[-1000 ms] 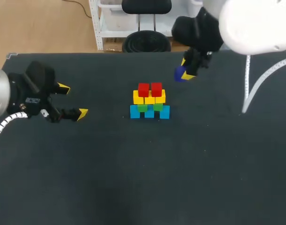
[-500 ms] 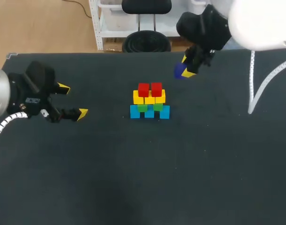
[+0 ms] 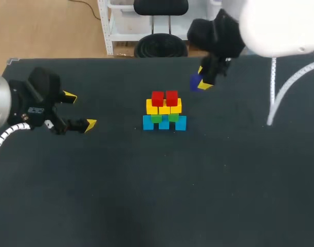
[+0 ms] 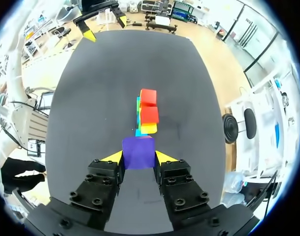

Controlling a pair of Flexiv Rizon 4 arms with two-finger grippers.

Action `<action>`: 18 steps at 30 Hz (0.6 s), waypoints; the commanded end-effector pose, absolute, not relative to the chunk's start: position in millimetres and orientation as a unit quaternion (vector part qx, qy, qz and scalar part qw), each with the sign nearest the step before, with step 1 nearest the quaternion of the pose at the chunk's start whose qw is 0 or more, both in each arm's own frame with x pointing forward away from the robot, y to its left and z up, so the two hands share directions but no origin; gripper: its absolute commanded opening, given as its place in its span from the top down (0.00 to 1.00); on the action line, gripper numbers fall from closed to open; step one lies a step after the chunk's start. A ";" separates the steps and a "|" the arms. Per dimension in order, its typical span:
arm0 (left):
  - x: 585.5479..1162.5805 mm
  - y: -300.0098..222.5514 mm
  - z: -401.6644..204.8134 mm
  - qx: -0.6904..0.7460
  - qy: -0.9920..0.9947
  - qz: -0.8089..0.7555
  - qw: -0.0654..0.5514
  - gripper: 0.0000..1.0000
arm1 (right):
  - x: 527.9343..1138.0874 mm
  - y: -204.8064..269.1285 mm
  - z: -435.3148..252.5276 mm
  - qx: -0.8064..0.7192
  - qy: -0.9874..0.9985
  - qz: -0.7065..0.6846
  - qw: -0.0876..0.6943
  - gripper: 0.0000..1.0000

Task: Place the blue cubes, place green cubes on the blue cubes, place the yellow cubes on the green cubes, then place the red cubes on the yellow cubes, and place purple cube on the red cubes.

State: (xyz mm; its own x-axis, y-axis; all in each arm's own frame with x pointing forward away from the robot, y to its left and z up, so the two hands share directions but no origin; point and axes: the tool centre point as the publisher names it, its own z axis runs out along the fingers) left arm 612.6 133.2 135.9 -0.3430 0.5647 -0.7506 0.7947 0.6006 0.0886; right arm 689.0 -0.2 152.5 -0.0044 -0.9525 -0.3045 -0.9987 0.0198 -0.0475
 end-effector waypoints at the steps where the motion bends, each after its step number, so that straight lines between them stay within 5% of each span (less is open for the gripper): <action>1: 613.2 129.9 136.9 0.420 0.810 -0.142 0.384 0.00 | 697.4 10.0 154.4 -0.699 0.703 0.087 0.104 1.00; 18: 613.2 129.9 136.9 0.420 0.810 -0.142 0.384 0.00 | 701.8 42.4 145.2 -0.705 0.703 0.064 0.063 1.00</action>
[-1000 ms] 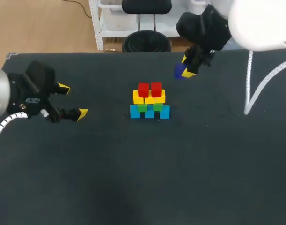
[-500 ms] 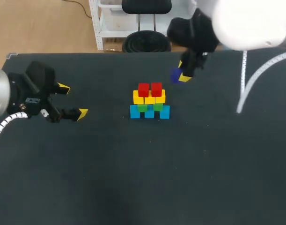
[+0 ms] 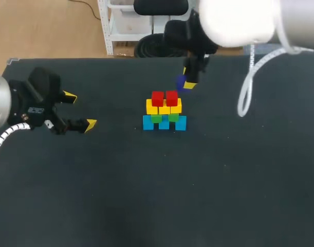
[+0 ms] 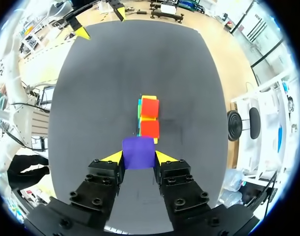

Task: Place the blue cubes, place green cubes on the blue cubes, place the yellow cubes on the green cubes, then place the red cubes on the yellow cubes, and place purple cube on the red cubes.

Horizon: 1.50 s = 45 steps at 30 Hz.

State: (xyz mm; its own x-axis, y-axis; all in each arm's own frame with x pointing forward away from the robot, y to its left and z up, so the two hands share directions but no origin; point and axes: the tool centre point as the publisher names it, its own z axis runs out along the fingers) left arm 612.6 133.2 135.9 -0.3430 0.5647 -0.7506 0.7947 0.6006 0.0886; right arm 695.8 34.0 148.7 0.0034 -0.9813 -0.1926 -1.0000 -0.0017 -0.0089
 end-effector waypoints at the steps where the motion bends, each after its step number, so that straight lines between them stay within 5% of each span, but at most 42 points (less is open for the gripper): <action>1: 613.2 129.9 136.9 0.420 0.810 -0.142 0.384 0.00 | 702.0 44.0 144.3 -0.705 0.703 0.064 0.063 1.00; 45: 613.2 129.9 136.9 0.420 0.810 -0.142 0.384 0.00 | 708.8 76.5 123.1 -0.712 0.698 0.067 0.040 1.00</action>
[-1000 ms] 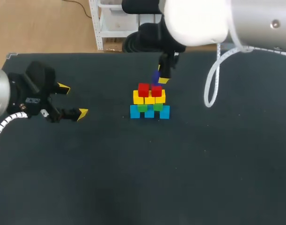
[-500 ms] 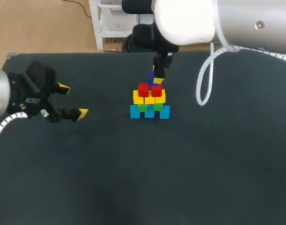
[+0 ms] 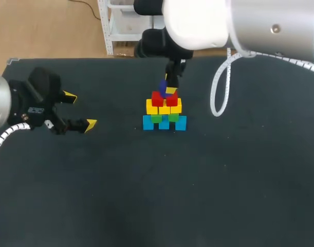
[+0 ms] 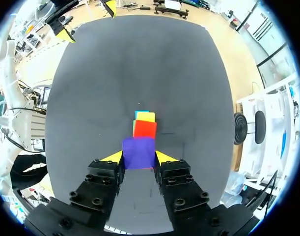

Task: Place the blue cubes, place green cubes on the blue cubes, place the yellow cubes on the green cubes, then place the red cubes on the yellow cubes, and place purple cube on the red cubes.

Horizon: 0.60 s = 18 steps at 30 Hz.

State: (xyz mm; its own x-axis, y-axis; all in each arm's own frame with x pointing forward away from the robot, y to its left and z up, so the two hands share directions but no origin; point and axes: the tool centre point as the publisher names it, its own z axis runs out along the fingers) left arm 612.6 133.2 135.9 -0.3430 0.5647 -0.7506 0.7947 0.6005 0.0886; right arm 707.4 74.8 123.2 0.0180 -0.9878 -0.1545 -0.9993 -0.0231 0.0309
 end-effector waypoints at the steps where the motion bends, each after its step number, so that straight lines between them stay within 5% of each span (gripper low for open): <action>1: 613.2 129.9 136.9 0.420 0.810 -0.142 0.384 0.00 | 708.7 76.6 122.7 -0.712 0.698 0.066 0.039 1.00; 18: 613.2 129.9 136.9 0.420 0.810 -0.142 0.384 0.00 | 711.1 76.1 117.2 -0.707 0.703 0.064 0.030 1.00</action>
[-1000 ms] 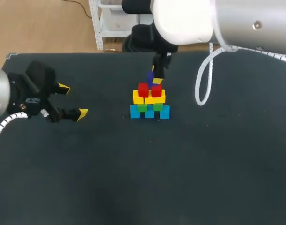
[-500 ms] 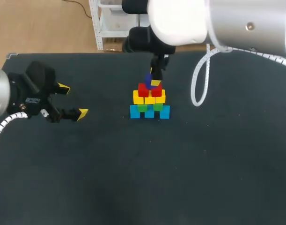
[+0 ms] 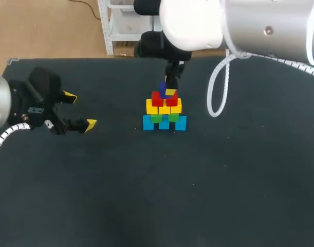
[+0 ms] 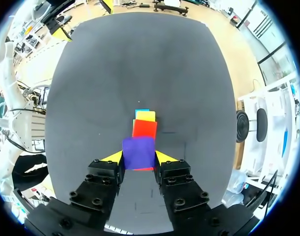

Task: Place the blue cubes, place green cubes on the blue cubes, place the yellow cubes on the green cubes, then place the red cubes on the yellow cubes, and place purple cube on the red cubes.

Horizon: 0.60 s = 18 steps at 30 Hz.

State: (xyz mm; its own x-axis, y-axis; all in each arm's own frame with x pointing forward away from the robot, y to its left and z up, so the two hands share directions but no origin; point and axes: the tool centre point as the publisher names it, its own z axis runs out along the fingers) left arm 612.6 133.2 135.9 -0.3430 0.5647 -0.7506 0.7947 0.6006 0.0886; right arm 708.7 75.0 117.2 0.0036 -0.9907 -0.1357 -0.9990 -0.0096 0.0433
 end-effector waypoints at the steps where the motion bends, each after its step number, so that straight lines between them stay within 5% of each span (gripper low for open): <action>1: 613.2 129.9 136.9 0.420 0.810 -0.142 0.384 0.00 | 711.2 76.2 117.1 -0.707 0.703 0.065 0.030 1.00; 18: 613.2 129.9 136.9 0.420 0.810 -0.142 0.384 0.00 | 711.0 77.3 115.2 -0.709 0.701 0.066 0.025 1.00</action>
State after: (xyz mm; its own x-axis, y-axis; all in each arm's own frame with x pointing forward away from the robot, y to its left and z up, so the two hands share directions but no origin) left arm 612.6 133.2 135.9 -0.3430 0.5647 -0.7506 0.7947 0.6005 0.0886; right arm 708.4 75.9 115.2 0.0071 -0.9914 -0.1309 -0.9986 -0.0138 0.0508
